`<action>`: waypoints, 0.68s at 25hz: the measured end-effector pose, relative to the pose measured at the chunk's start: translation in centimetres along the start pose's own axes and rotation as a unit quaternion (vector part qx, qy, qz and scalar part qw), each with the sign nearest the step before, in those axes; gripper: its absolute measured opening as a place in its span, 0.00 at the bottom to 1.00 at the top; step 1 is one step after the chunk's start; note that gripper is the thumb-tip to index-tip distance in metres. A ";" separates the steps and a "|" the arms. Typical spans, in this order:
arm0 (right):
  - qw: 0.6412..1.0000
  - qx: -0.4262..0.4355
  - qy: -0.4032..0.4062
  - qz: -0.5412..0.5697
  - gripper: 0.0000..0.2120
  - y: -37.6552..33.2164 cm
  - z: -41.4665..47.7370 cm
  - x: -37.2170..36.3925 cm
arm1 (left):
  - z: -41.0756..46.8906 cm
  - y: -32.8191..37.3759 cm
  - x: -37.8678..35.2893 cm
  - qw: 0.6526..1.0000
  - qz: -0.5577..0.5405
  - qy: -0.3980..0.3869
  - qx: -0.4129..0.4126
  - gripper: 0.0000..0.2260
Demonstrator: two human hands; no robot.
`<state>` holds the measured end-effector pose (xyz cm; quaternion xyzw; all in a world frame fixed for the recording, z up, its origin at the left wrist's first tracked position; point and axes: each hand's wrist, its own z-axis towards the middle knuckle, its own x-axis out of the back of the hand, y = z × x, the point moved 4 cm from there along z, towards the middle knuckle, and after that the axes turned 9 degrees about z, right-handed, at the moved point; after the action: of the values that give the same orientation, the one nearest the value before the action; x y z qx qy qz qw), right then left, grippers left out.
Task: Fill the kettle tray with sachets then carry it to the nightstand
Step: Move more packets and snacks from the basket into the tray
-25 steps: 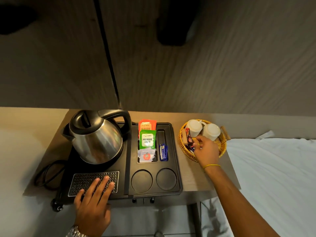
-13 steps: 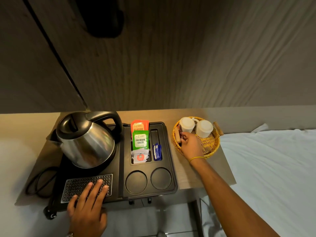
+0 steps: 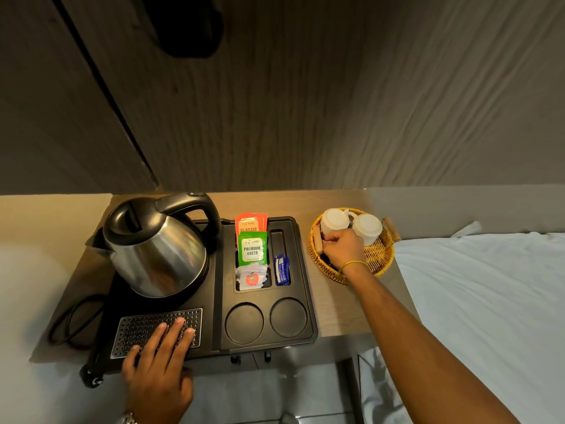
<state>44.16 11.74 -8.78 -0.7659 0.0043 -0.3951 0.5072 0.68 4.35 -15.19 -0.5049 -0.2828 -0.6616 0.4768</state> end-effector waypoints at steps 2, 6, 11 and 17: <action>1.000 0.004 -0.016 -0.021 0.06 -0.2 0.3 0.1 | 0.0 0.0 0.1 1.000 0.001 0.001 0.002 0.32; 0.999 0.013 -0.010 -0.035 0.11 -0.1 0.4 0.4 | 0.1 0.1 0.1 1.000 0.000 0.002 0.001 0.33; 0.996 0.030 0.079 -0.012 0.08 0.0 -1.3 1.6 | -0.2 -0.1 -0.3 1.000 -0.009 -0.014 0.002 0.34; 0.973 0.126 0.183 0.058 0.08 -3.3 -5.7 2.6 | -0.1 -0.1 -0.4 0.999 -0.021 -0.023 0.004 0.35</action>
<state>41.14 7.87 -3.65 -0.6090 0.0919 -0.4956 0.6124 0.60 4.39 -15.55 -0.5119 -0.3075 -0.6585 0.4580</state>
